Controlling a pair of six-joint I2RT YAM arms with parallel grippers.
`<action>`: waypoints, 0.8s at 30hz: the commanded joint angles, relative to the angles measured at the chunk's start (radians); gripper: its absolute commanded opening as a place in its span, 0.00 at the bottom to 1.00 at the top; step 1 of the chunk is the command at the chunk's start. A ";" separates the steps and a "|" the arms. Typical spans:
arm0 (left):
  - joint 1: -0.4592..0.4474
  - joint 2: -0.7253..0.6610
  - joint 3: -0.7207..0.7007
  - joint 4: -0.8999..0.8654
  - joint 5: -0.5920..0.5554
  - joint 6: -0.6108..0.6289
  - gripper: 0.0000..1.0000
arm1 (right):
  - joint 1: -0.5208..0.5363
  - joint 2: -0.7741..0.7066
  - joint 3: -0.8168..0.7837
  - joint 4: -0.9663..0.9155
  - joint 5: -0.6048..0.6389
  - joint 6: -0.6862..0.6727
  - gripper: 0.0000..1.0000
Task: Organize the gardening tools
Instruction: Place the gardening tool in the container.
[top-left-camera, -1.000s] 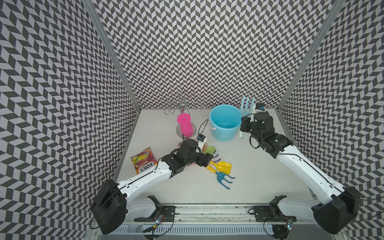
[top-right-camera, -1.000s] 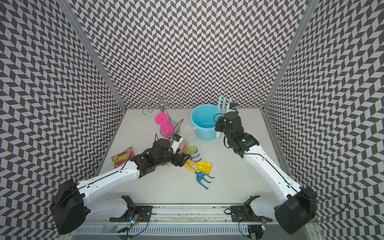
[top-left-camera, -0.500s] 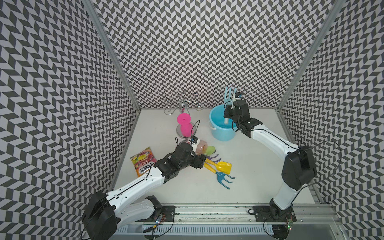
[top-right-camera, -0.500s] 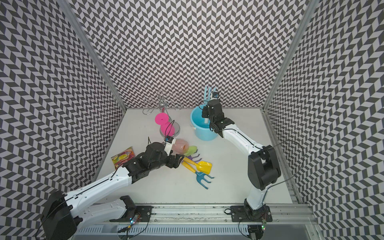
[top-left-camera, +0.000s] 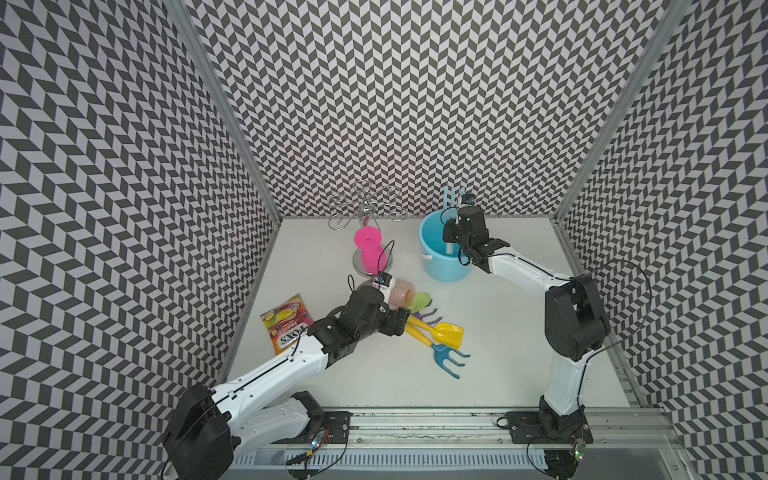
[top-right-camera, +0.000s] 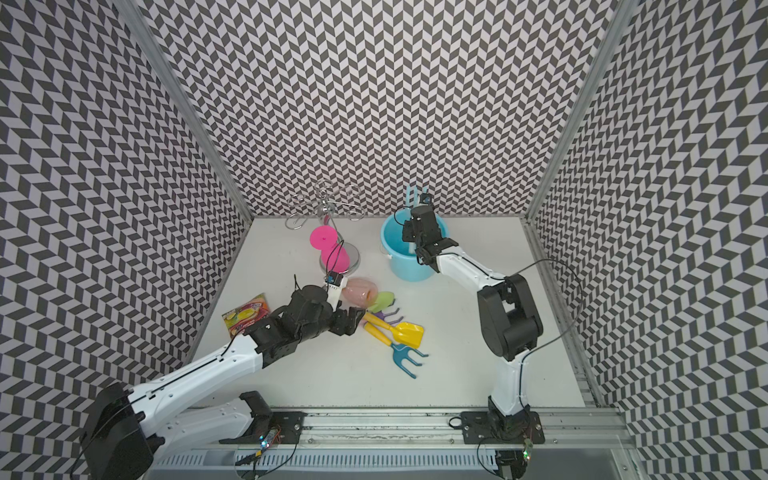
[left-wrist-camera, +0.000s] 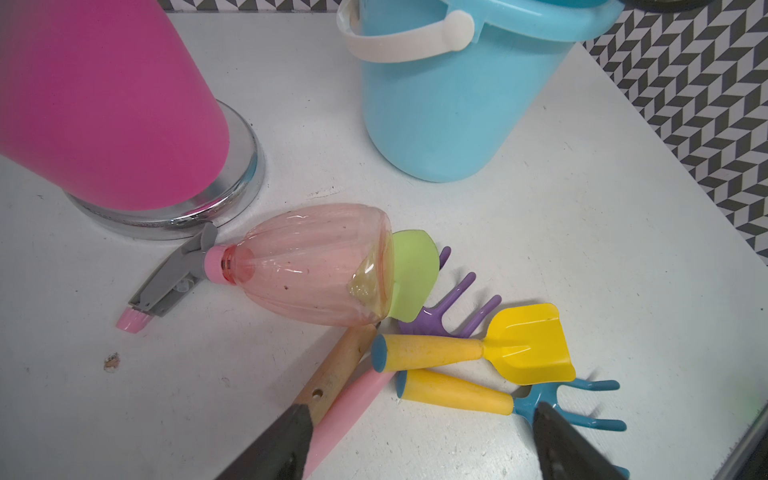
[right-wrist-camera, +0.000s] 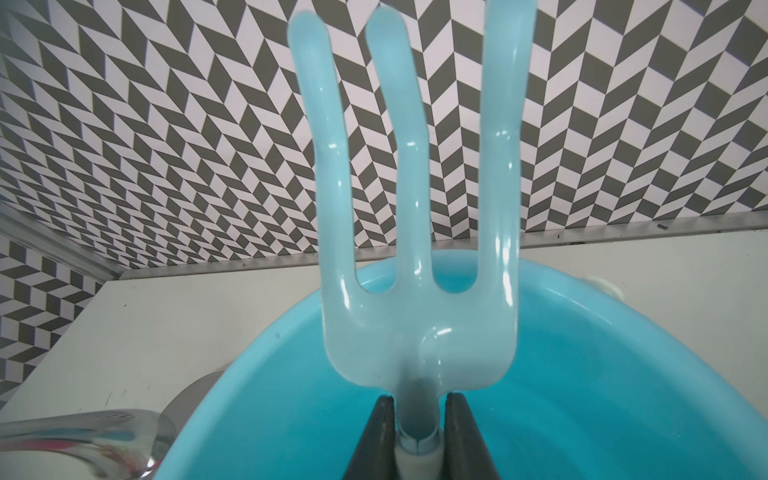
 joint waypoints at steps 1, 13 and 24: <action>0.005 0.009 -0.002 0.001 -0.015 -0.010 0.85 | -0.009 0.029 0.001 0.065 -0.025 -0.013 0.06; 0.005 0.006 -0.008 0.002 -0.024 -0.021 0.86 | -0.010 0.049 -0.002 0.020 -0.052 -0.012 0.12; 0.007 -0.005 -0.020 0.009 -0.025 -0.034 0.85 | -0.009 0.043 0.010 0.008 -0.047 -0.014 0.44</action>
